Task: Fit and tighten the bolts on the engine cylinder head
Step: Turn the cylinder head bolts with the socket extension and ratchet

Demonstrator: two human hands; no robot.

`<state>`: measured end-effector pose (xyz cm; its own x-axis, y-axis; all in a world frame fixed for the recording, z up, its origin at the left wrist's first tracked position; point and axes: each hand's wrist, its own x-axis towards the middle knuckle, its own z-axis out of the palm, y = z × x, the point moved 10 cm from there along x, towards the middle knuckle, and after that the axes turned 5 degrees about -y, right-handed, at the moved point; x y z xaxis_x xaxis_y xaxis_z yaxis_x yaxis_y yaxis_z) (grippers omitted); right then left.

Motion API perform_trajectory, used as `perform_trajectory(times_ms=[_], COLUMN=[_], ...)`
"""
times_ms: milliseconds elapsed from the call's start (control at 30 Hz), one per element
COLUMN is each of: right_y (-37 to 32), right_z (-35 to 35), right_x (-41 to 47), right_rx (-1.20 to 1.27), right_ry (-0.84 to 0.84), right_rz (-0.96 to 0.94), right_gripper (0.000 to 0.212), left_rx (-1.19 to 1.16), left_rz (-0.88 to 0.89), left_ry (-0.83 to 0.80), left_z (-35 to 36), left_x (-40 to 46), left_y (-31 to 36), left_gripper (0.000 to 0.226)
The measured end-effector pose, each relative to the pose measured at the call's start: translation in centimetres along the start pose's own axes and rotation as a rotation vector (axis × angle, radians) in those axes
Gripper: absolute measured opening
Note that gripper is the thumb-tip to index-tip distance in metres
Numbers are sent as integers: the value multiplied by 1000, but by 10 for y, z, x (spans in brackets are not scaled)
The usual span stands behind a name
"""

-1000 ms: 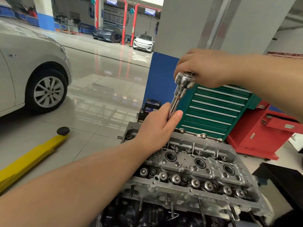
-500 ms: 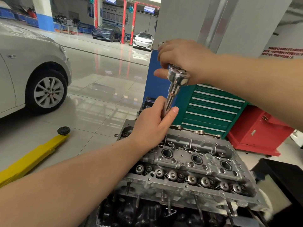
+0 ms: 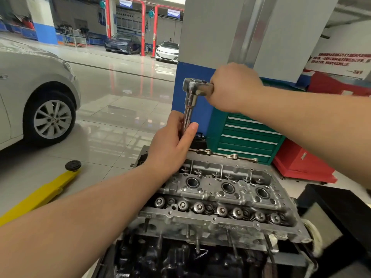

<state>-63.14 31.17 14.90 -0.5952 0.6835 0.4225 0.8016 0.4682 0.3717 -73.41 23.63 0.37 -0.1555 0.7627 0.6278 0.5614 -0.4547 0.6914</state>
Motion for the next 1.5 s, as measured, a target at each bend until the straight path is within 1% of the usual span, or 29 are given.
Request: perform_trajectory(times_ms=[67,167,233,367,433,500,533,633,700,767,800,833,900,967,1000,1067,1167,1267,1300,1367,1400,1467,1500], right_y=[10,3,-7,-22,-32,-47,-56,-75,-77,-76,-73,-70,-68,-66,-62,-51,-40,-43,-45,-52,-56,-64,-67], right_z=[-11,-33,-45,-58,-64,-65,-64,-53,-48,-51,-50,-48,-43,-38,-36,-34,-31,-33,-33,-32,-30,-27,-26], right_x=[-29,-75,-92,-95,-82,-62,-53,-31,-25,-26,-26,-26,-28,-29,-27,-22,-18,-14,-13,-15,-18,-23,-22], right_rx=[-46,-48,-31,16,151,310,325,217,152,125,164,242,422,442,398,328,405,375,427,654,770,899,892], right_ry=[20,15,-19,-161,-208,-213,-203,-130,-17,115,155,158,77,-50,-106,-201,-374,-454,-491,-585,-615,-624,-603], right_rz=[44,-15,-37,-45,-32,-12,-4,38,50,6,-39,-109,-317,-458,-470,-435,-381,-426,-451,-476,-495,-527,-528], right_gripper=[46,34,33,56,68,65,64,69,70,70,69,65,56,59,61,63,60,53,49,42,43,45,45], left_rx=[32,36,18,-23,-80,-157,-190,-316,-432,-465,-475,-491,-527,-578,-591,-580,-559,-545,-555,-578,-581,-585,-581], left_rz=[43,101,105,104,48,-31,-62,-145,-186,-195,-188,-175,-157,-176,-185,-191,-196,-196,-195,-187,-182,-181,-182], left_ry=[-33,-63,-68,-39,-4,17,23,21,14,-20,-45,-72,-128,-167,-177,-183,-179,-172,-169,-161,-158,-155,-154], left_z=[4,5,5,5,4,3,3,7,10,12,14,16,22,27,29,30,27,28,28,27,26,23,22], left_x=[-2,-6,-7,-8,-7,-5,-5,-3,0,3,4,4,5,6,7,8,9,10,10,8,7,5,4], left_y=[5,11,12,12,7,0,-2,-7,-10,-10,-9,-8,-6,-7,-8,-10,-12,-13,-12,-11,-11,-12,-12], left_gripper=[23,23,20,15,17,20,20,20,32,47,50,49,45,42,42,44,47,45,45,46,49,51,50])
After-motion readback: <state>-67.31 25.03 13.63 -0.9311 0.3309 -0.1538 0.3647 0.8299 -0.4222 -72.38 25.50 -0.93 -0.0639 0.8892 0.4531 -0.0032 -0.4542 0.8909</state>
